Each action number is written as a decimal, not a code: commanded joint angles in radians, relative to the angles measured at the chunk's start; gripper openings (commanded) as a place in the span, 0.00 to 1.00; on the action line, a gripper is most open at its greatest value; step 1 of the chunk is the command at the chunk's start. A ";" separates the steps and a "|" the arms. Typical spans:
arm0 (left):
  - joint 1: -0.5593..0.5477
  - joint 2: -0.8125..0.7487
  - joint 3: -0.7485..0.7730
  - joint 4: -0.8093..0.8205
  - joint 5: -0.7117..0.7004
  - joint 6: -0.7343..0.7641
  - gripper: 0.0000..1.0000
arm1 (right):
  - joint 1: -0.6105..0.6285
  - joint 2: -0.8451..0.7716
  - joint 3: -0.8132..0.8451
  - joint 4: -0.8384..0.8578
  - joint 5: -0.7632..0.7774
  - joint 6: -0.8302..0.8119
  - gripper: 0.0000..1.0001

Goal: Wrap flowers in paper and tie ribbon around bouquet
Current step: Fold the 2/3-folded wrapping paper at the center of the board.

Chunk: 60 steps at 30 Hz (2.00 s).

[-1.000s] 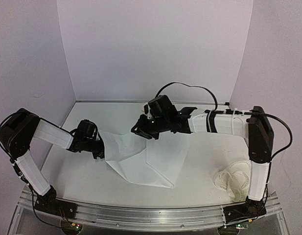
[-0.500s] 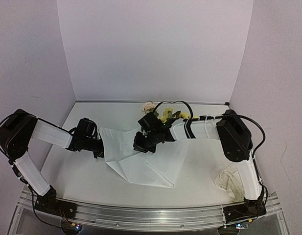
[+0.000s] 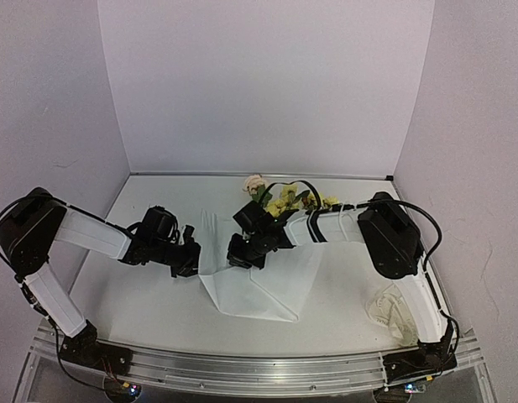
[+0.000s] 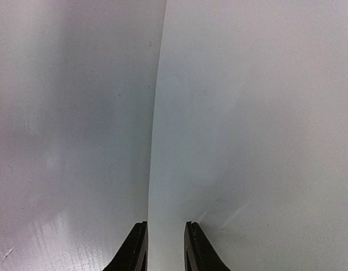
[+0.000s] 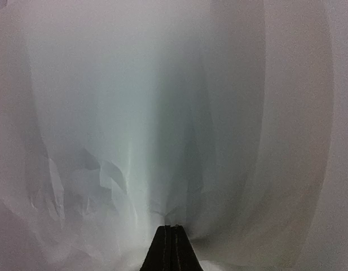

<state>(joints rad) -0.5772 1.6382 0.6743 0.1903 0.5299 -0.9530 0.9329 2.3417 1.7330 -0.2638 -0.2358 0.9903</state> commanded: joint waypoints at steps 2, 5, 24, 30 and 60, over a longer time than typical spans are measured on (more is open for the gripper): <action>-0.029 -0.012 0.041 0.033 -0.006 -0.026 0.24 | 0.007 0.012 0.035 -0.011 0.017 -0.001 0.00; -0.041 -0.011 0.051 0.029 -0.009 -0.030 0.24 | 0.005 -0.032 0.019 -0.010 0.016 -0.009 0.00; -0.131 0.113 0.157 0.122 -0.003 -0.088 0.22 | -0.058 -0.602 -0.439 -0.057 0.198 -0.030 0.12; -0.152 0.161 0.196 0.138 0.004 -0.095 0.22 | -0.058 -0.829 -0.691 0.023 0.284 -0.017 0.39; -0.168 0.194 0.268 0.085 0.006 -0.073 0.22 | -0.075 -0.682 -0.859 0.334 0.140 0.066 0.67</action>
<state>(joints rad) -0.7401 1.8224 0.8988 0.2709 0.5247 -1.0447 0.8635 1.6215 0.8803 -0.0152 -0.0630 1.0198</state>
